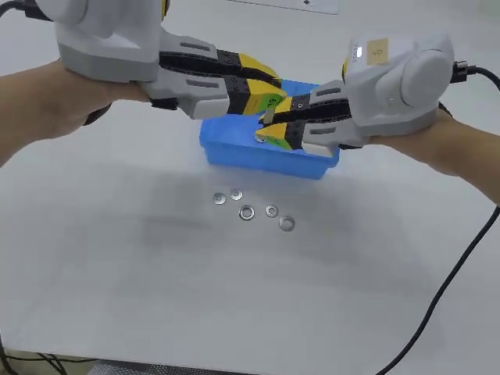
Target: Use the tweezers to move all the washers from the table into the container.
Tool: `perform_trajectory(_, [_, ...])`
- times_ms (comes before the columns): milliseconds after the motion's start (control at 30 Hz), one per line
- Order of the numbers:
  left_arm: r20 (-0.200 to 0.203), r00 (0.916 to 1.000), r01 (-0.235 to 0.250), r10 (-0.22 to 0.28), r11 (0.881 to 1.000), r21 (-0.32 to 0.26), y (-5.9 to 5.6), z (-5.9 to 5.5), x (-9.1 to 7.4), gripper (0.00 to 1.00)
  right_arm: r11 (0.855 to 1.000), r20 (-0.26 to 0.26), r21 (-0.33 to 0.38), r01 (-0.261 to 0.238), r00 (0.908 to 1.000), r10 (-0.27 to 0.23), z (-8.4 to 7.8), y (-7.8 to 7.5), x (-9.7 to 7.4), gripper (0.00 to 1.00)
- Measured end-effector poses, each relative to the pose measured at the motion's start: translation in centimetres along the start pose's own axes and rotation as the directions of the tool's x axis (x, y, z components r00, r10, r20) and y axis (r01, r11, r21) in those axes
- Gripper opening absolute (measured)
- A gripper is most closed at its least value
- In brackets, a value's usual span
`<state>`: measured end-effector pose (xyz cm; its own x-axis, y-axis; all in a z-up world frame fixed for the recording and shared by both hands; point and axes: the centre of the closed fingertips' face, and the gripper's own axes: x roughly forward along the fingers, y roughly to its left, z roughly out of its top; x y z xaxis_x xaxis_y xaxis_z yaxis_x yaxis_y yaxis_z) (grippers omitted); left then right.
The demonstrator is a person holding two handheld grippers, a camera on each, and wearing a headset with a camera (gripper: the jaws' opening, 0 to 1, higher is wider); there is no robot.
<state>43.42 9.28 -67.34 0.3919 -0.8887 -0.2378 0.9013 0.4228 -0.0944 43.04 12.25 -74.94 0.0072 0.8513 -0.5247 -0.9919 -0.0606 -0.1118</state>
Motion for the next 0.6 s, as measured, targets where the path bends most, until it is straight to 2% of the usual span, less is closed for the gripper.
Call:
perform_trajectory(67, [-0.005, 1.0, -0.002, 0.003, 0.999, 0.032, 0.06, -0.01, 0.04, 0.1, 1.0, 0.001, -0.001, 0.0, 1.0, 0.0, 0.05, -0.01, 0.02, 0.09])
perform_trajectory(367, [-0.026, 0.9995, 0.022, -0.02, 0.997, 0.069, -0.23, -0.42, -0.13, 0.07, 1.0, -0.007, -0.011, -0.013, 0.9999, 0.013, -0.04, 0.33, 0.24, 0.09])
perform_trajectory(600, [-0.02, 0.9997, 0.014, -0.012, 0.995, 0.097, -0.47, -0.14, 0.02, 0.07, 1.0, -0.005, -0.012, -0.011, 0.9999, 0.011, 0.07, 0.2, 0.23, 0.09])
